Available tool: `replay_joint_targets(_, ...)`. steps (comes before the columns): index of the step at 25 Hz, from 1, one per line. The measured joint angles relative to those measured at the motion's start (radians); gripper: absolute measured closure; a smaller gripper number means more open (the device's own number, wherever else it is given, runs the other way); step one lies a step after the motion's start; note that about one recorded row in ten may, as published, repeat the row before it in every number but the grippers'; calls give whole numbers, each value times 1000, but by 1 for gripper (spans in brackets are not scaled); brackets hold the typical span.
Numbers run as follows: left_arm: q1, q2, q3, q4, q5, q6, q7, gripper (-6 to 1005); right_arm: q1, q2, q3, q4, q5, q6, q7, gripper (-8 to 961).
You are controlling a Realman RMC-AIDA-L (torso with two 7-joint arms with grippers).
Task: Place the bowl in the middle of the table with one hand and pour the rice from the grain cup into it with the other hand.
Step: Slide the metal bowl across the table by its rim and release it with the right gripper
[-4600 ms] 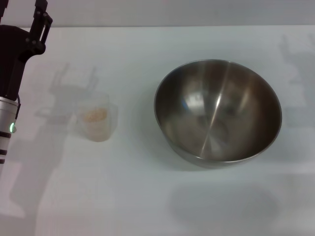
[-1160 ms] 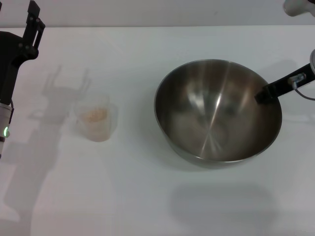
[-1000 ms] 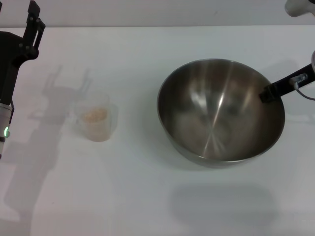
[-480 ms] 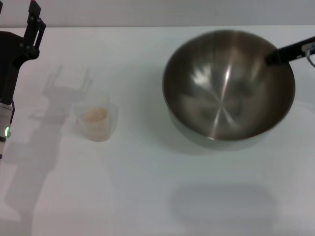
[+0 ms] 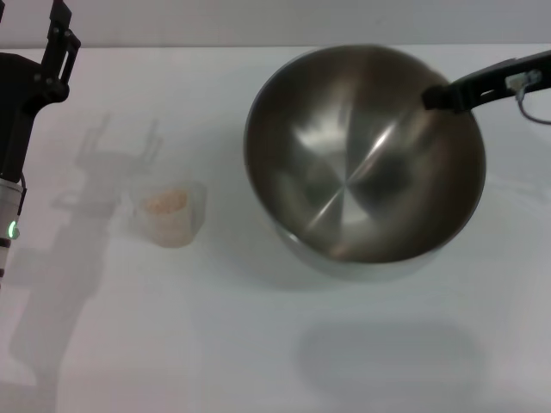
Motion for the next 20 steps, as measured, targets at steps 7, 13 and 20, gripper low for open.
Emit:
replay_joint_targets(7,-5,0,-2,-2,0,4,0,276,43,1,-25,98,17,52,-63,939)
replay_joint_targets(13,-6,0,-2,-3,0,6,0,276,76,-1,-80,179,18,61,-85,938)
replay_joint_targets(20,-6,0,-2,-4,0,7,0,277,113,1,-115,266,8,55,-102,938)
